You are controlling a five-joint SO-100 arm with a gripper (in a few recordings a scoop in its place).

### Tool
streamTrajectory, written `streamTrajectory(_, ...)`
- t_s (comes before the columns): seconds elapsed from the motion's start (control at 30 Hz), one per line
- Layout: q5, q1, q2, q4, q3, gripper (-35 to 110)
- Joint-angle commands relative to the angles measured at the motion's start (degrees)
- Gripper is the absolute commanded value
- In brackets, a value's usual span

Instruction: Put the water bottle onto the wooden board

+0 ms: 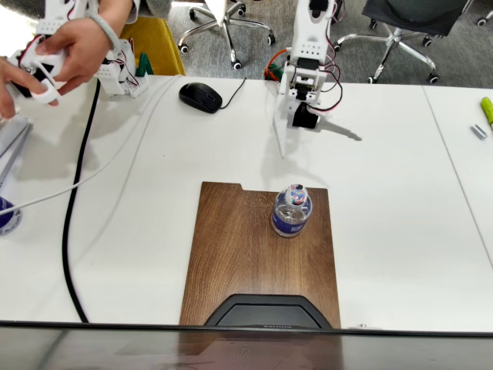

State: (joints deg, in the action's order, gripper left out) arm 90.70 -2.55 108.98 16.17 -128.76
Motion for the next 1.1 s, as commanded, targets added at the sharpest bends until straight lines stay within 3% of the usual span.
streamTrajectory(0.0, 0.4, 0.2, 8.1, 0.4, -5.2, 73)
streamTrajectory(0.63, 0.9, 1.4, 45.2, -0.1, -41.0, 73)
streamTrajectory(0.77, 1.8, 1.6, 57.8, -6.3, -45.4, 77)
streamTrajectory(0.9, 2.0, 1.1, 79.7, -26.4, -49.1, 85)
streamTrajectory(1.07, 2.0, 1.2, 80.0, -25.8, -49.1, 88)
